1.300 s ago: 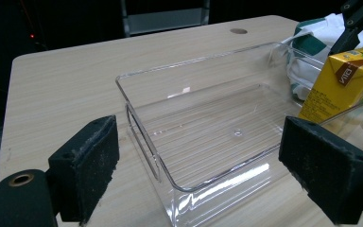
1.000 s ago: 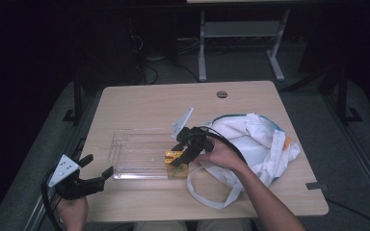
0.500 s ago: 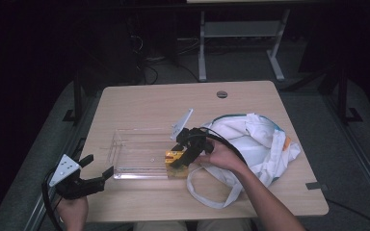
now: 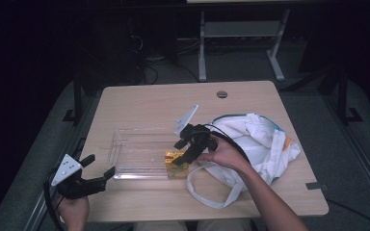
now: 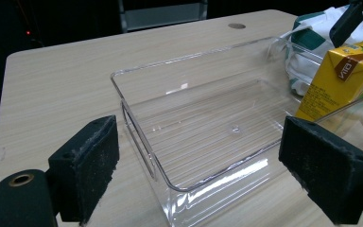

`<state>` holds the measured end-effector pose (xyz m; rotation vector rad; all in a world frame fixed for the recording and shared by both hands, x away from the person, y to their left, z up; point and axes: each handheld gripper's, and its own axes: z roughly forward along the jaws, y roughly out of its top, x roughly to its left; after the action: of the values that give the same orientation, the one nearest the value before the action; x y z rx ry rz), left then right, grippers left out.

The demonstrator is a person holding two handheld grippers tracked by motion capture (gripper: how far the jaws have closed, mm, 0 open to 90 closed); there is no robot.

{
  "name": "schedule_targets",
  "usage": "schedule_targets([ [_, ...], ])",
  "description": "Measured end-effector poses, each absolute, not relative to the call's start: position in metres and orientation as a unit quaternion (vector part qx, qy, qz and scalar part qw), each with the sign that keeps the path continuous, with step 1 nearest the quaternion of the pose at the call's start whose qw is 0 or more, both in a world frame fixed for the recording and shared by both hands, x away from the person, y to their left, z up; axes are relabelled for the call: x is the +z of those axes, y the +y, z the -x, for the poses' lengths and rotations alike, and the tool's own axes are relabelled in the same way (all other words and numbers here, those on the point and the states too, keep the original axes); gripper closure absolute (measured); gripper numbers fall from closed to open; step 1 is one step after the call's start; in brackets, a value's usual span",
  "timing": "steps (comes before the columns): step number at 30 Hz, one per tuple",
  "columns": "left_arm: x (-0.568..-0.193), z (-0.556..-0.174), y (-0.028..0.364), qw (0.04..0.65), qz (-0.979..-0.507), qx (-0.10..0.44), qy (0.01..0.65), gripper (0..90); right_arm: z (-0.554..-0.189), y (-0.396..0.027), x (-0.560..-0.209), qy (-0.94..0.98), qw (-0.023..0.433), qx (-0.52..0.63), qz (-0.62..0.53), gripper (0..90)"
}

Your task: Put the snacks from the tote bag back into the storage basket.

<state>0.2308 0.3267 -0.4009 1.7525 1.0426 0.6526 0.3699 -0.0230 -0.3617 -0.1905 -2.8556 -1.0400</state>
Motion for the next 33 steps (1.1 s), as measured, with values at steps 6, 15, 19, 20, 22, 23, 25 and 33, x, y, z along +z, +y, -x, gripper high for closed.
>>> schedule_targets([
  [6,-0.401,-0.231,0.327,0.478,-0.720,0.267,0.427,12.6,-0.370,-0.028,-0.358,-0.934,0.043,-0.348,0.071,32.7],
  [15,-0.401,-0.231,0.327,0.477,-0.720,0.266,0.429,12.6,-0.372,-0.035,-0.352,-0.932,0.036,-0.352,0.081,31.4],
  [19,-0.401,-0.231,0.327,0.477,-0.720,0.267,0.429,12.6,-0.373,-0.039,-0.349,-0.931,0.032,-0.354,0.082,31.1],
  [20,-0.401,-0.231,0.327,0.477,-0.720,0.266,0.428,12.6,-0.373,-0.039,-0.349,-0.931,0.032,-0.354,0.082,31.1],
  [22,-0.401,-0.231,0.327,0.476,-0.721,0.266,0.428,12.6,-0.373,-0.041,-0.347,-0.930,0.031,-0.356,0.084,31.0],
  [23,-0.401,-0.231,0.327,0.476,-0.720,0.266,0.428,12.6,-0.373,-0.042,-0.346,-0.930,0.031,-0.356,0.087,31.0],
  [25,-0.401,-0.231,0.328,0.477,-0.719,0.267,0.428,12.6,-0.374,-0.044,-0.345,-0.929,0.028,-0.358,0.087,31.6],
  [33,-0.401,-0.231,0.328,0.478,-0.719,0.267,0.428,12.6,-0.375,-0.053,-0.342,-0.928,0.027,-0.359,0.098,31.2],
])
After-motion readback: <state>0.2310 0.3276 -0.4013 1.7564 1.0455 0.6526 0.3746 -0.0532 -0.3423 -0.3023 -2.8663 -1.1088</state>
